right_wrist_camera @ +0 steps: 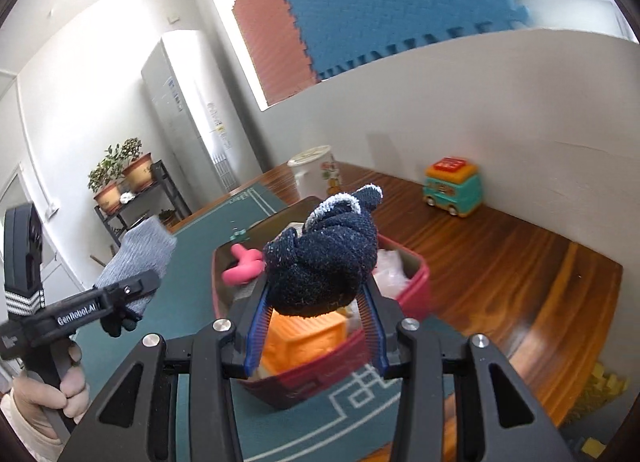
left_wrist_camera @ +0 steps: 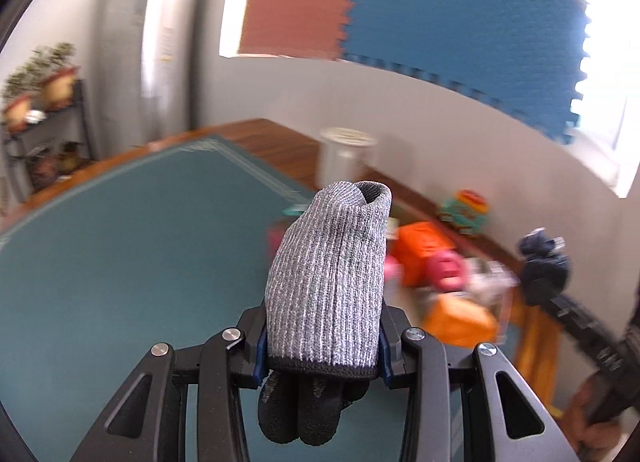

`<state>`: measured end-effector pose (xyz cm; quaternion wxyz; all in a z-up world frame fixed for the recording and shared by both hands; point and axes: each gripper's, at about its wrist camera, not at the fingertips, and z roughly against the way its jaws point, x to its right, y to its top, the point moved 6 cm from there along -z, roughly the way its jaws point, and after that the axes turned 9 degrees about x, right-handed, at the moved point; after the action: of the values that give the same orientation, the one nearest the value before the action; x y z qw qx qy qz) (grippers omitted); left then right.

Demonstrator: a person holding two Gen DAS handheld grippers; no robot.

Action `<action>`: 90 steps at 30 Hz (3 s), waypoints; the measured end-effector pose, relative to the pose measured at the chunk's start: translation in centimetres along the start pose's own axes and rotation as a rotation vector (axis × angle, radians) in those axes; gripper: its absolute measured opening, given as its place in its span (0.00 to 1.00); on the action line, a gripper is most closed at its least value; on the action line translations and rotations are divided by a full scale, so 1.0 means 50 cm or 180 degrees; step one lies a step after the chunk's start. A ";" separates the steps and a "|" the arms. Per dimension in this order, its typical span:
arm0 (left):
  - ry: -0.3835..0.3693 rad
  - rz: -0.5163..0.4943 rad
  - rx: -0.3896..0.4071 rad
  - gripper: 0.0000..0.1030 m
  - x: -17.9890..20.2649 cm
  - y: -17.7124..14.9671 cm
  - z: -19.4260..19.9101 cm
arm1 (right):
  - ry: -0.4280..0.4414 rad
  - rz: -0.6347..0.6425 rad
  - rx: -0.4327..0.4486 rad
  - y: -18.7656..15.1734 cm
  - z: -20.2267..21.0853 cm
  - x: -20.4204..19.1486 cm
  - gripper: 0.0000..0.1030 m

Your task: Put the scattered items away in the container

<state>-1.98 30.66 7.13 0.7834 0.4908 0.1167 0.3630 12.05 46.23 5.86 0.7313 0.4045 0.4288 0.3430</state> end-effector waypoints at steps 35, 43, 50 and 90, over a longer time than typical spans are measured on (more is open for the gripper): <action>0.0227 0.0234 0.0025 0.62 -0.057 0.013 0.016 | 0.0381 0.0315 -0.0156 0.067 -0.119 -0.117 0.45; 0.0324 0.0375 -0.0028 0.62 -0.115 -0.009 0.029 | 0.0241 0.0172 -0.0381 0.055 -0.199 -0.123 0.51; 0.0295 0.0460 -0.0069 0.62 -0.127 -0.024 0.024 | 0.0206 0.0181 -0.0399 0.047 -0.181 -0.108 0.51; 0.1195 0.0034 -0.0576 1.00 0.039 -0.092 -0.027 | -0.0079 0.0695 -0.0913 -0.054 -0.007 0.032 0.99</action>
<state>0.77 31.75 2.88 0.7868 0.3428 0.2250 0.4613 12.78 46.53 2.78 0.7452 0.3443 0.3200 0.4730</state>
